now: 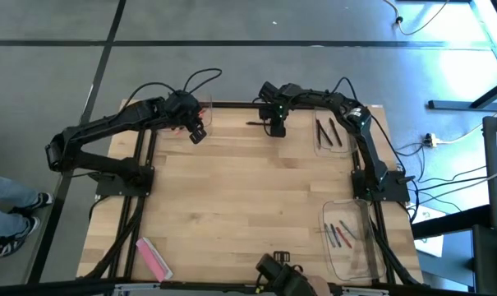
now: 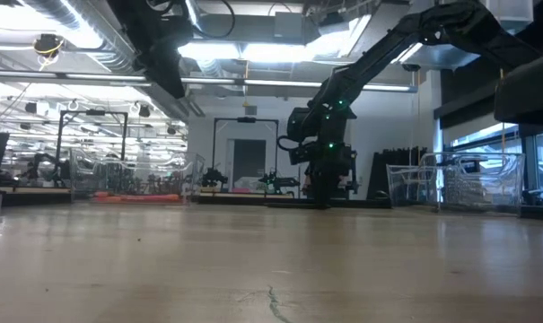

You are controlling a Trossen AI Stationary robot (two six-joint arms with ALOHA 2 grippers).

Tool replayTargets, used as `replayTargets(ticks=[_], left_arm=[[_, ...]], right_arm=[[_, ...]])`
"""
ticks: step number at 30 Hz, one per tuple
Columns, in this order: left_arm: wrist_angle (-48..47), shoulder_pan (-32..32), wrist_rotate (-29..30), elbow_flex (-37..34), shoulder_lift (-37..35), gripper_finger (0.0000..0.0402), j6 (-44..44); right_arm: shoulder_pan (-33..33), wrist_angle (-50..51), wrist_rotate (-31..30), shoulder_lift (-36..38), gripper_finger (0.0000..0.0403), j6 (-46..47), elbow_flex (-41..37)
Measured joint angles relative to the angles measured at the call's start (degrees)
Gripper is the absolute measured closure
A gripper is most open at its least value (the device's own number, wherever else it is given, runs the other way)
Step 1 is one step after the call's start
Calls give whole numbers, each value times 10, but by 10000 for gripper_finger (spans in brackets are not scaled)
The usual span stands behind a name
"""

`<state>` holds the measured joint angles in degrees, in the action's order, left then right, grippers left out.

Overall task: Sort crayons/erasers/pens/pencils in bins
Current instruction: Put the black pen into the top right transparent bin

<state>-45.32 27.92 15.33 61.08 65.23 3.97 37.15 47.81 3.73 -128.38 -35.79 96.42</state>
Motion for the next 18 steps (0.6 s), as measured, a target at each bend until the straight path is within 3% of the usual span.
replayTargets(ticks=[18], left_arm=[[0, 0, 0, 0, 0, 331, 0]], right_arm=[[0, 40, 11, -6, 362, 14, 24]])
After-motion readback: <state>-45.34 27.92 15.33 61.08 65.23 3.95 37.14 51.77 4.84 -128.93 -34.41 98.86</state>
